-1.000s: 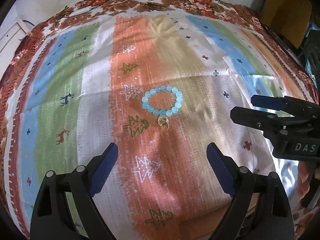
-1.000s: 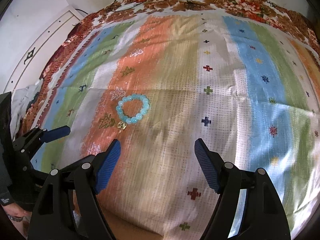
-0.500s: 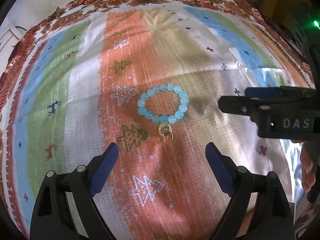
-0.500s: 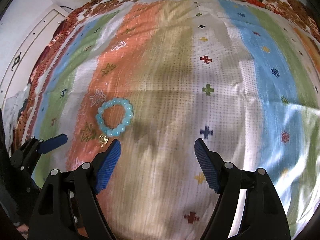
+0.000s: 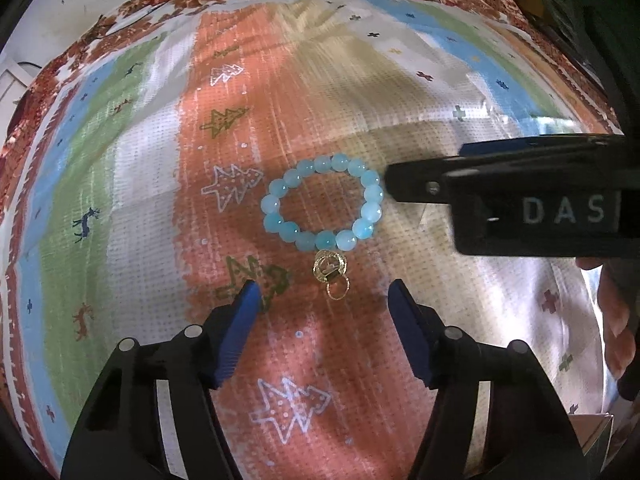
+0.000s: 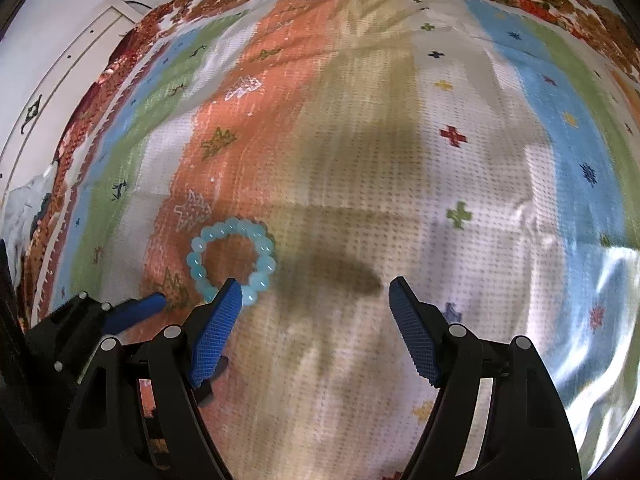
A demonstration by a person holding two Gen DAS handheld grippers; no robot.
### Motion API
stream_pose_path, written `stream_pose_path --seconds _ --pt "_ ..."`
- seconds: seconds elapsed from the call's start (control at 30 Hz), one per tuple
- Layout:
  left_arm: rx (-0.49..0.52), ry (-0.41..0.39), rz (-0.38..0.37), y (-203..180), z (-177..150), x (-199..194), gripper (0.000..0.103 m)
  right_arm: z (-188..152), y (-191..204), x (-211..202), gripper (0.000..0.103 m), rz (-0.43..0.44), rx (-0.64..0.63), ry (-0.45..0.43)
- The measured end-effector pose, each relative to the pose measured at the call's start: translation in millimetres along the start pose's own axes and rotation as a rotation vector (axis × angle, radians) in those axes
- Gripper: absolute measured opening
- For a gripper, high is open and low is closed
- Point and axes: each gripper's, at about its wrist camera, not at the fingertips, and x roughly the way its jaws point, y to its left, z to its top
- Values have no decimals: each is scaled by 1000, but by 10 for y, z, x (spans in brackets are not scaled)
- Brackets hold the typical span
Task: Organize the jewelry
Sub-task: 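Close left tool on the gold charm while right tool closes on the blue beads, then lift the light-blue bracelet with both tools and carry it toward the silver tin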
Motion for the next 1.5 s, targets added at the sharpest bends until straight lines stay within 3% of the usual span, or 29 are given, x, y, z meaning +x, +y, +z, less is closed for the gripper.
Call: stream_pose_path --seconds 0.3,0.6,0.8,1.03,1.07,1.1,1.3,1.5 --pt "-31 -18 -17 56 27 48 52 64 3 111 76 -9 -1 -10" --pt "-70 -45 2 129 16 72 31 69 138 186 75 -72 -55 -2" --pt "-84 -49 21 169 5 67 20 78 152 219 64 -104 -57 -3" --pt "-89 -43 -2 236 -7 57 16 60 60 205 28 -124 -40 -13" --pt "-90 -39 -5 245 -1 56 16 57 43 196 16 -120 -34 -18" --pt "-93 -35 -9 255 3 54 16 56 12 193 12 -113 -22 -21" --pt "-100 -36 -19 280 5 44 16 39 10 181 12 -101 -42 -26" --pt "-114 -77 29 302 59 -124 16 -4 -4 87 12 -114 -48 -25"
